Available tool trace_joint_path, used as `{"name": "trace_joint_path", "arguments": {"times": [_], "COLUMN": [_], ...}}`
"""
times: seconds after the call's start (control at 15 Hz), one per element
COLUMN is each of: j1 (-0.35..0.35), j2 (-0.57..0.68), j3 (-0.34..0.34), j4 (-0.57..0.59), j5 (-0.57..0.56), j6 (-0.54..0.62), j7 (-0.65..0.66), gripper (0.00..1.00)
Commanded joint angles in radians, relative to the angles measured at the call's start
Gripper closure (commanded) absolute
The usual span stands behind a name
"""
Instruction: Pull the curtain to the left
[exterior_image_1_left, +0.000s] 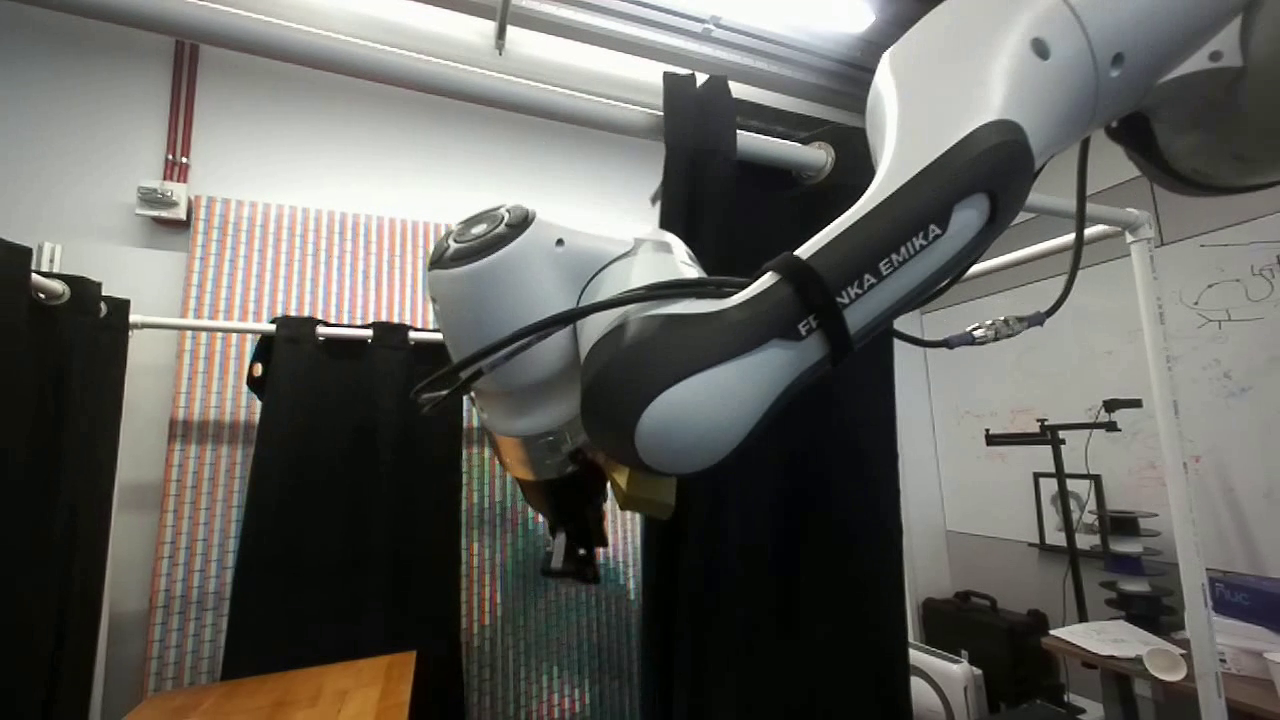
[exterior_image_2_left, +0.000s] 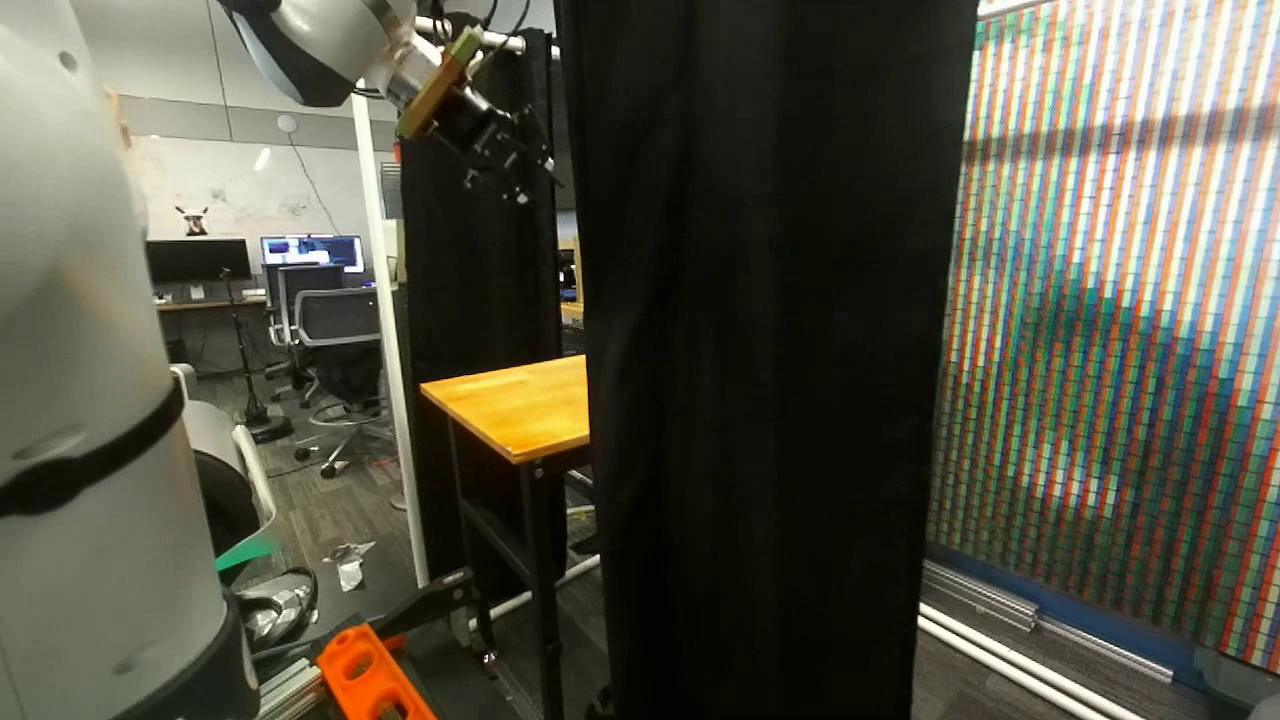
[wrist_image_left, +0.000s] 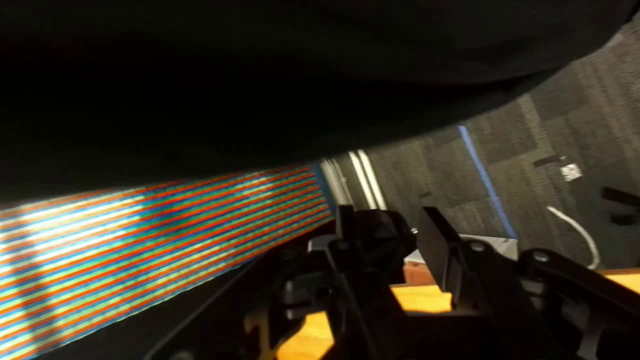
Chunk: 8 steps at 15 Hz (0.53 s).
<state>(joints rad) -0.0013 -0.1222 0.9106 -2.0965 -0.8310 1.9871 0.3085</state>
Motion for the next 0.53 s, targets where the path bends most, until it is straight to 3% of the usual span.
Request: {"name": "trace_joint_path", "arguments": {"times": [0.0,0.2,0.47], "j1": [0.114,0.165,0.209], "j2": [0.077,0.056,-0.013], "j3": [-0.125,-0.223,-0.340], "j4": [0.016,0.005,-0.034], "j5": [0.123,0.248,0.365], "j6": [0.022,0.039,0.059], "j7": [-0.001,0.005,0.032], "gripper": [0.30,0.06,0.00]}}
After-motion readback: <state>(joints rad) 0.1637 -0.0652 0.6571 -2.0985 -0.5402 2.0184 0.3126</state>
